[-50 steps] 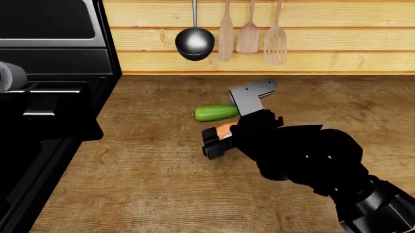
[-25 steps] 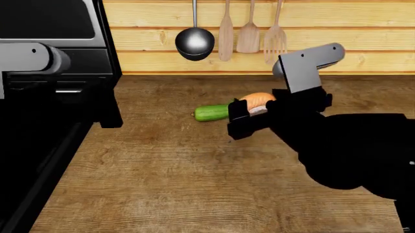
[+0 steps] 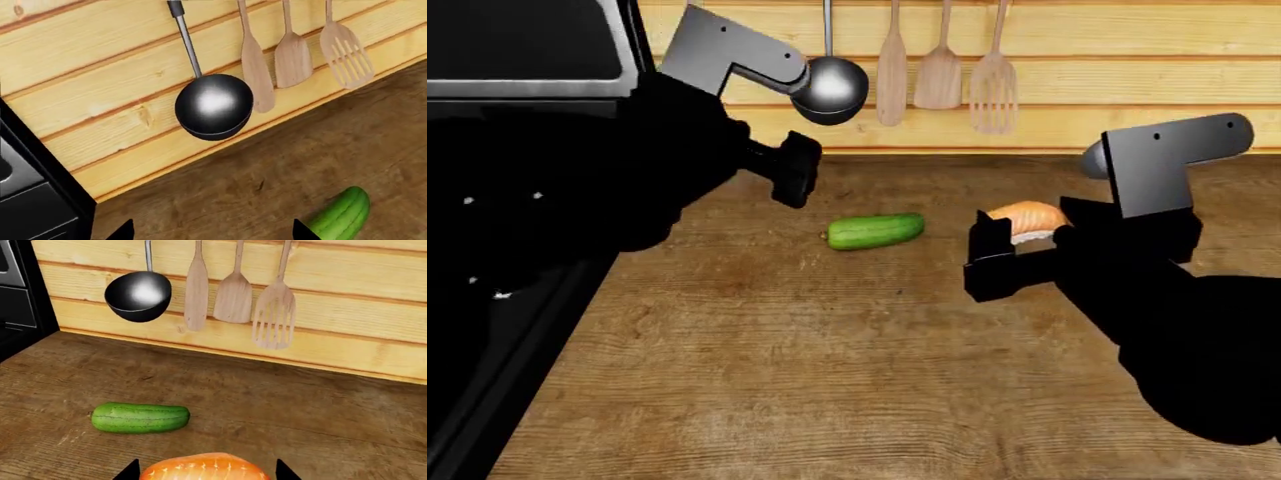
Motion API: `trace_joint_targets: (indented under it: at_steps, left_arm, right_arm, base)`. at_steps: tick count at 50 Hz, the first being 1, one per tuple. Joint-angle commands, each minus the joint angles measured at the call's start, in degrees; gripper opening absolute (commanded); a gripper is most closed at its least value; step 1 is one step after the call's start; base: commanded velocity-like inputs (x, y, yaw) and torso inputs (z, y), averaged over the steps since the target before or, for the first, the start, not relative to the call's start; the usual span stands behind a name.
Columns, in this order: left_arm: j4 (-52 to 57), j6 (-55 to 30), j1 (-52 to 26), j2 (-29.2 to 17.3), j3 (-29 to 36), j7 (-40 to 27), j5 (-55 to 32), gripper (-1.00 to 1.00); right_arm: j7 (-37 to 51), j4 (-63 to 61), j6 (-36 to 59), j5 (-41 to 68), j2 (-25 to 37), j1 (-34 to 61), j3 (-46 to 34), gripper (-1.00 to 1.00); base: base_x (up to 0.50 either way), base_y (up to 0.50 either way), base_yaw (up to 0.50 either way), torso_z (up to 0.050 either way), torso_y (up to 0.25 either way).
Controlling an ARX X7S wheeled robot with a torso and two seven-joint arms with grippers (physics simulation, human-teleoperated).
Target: Place both pans onto different burners. Then place the cucumber and the sushi on different pans.
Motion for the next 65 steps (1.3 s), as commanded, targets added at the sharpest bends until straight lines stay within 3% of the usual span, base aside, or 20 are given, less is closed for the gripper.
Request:
trace_joint_targets:
  at_steps: [1,6,15,41,65]
  left_arm:
    - [-7.73,2.42,-4.81,6.54,10.87,17.66,9.50,1.00]
    - [-2.82,1.77,-4.55,5.83,13.43,20.95,9.40,1.00]
    - [-5.82,3.17,-3.92,8.26,15.79,23.65,11.39,1.00]
    - [-34.31,12.64,-1.94,23.20,22.03,32.93,20.55,1.00]
    - [-41.83,15.48,-1.39,25.63,21.14,34.57,20.49,1.00]
  right_arm:
    - [-1.58,-0.61,-0.79,-1.41,1.68,-2.24,1.29,-1.00]
    - [-2.00,-0.77,-1.33,-1.50,1.36,-2.56,1.40,-1.00]
    - [-2.08,-0.84,-1.21,-1.51,1.12,-2.55,0.94,-1.00]
    - [-3.53,-0.93,-2.69,-2.92,1.49,-4.78,0.94,-1.00]
    - [-4.11,-0.73,-3.25,-3.41,1.28,-5.38,0.54,-1.00]
  base:
    - [0.00,0.00,0.00,0.000,0.000]
    - [0.00,0.00,0.00,0.000,0.000]
    - [0.00,0.00,0.00,0.000,0.000]
    - [0.00,0.00,0.00,0.000,0.000]
    - [0.00,0.00,0.00,0.000,-0.005]
